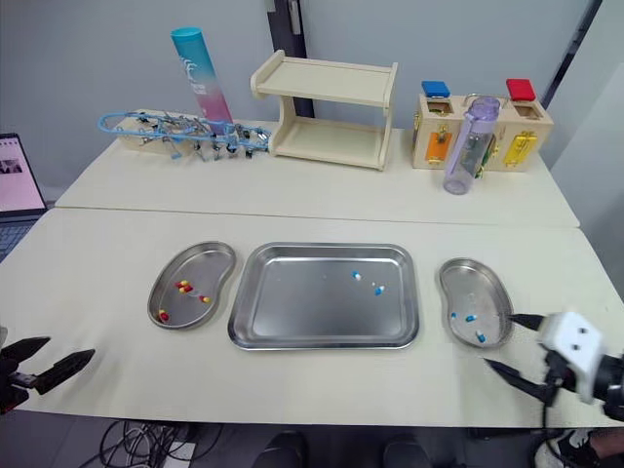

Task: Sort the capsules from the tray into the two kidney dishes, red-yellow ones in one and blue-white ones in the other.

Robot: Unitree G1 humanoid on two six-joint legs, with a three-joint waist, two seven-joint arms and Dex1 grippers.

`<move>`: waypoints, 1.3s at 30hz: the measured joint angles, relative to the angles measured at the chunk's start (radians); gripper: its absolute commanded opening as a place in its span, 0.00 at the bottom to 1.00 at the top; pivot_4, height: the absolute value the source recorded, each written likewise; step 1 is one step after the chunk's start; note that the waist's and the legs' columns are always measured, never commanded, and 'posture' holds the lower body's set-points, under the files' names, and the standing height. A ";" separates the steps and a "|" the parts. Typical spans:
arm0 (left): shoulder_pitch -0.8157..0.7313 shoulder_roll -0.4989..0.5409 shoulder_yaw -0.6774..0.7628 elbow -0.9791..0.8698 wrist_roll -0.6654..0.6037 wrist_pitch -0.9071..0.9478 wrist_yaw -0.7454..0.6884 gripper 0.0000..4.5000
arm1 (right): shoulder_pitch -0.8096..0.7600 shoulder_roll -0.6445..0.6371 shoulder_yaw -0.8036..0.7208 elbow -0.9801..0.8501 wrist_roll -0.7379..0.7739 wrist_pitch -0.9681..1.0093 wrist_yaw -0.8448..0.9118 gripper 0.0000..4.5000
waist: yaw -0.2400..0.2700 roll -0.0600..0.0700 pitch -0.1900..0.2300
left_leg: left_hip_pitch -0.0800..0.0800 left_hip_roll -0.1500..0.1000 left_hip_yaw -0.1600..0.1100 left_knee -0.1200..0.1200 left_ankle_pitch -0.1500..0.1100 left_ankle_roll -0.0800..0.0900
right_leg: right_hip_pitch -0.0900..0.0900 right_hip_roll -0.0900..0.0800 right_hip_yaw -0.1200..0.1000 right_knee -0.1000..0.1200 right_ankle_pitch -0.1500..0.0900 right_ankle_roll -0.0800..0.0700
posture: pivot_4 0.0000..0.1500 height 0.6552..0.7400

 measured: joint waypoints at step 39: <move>0.079 -0.226 -0.379 -0.664 -0.177 -0.048 -0.136 0.99 | -0.048 -0.064 0.000 0.219 -0.064 -0.105 0.091 1.00 | 0.002 0.001 0.001 | 0.000 0.000 0.003 0.001 0.000 0.000 | 0.000 0.000 0.002 -0.001 0.000 0.000 | 1.00 1.00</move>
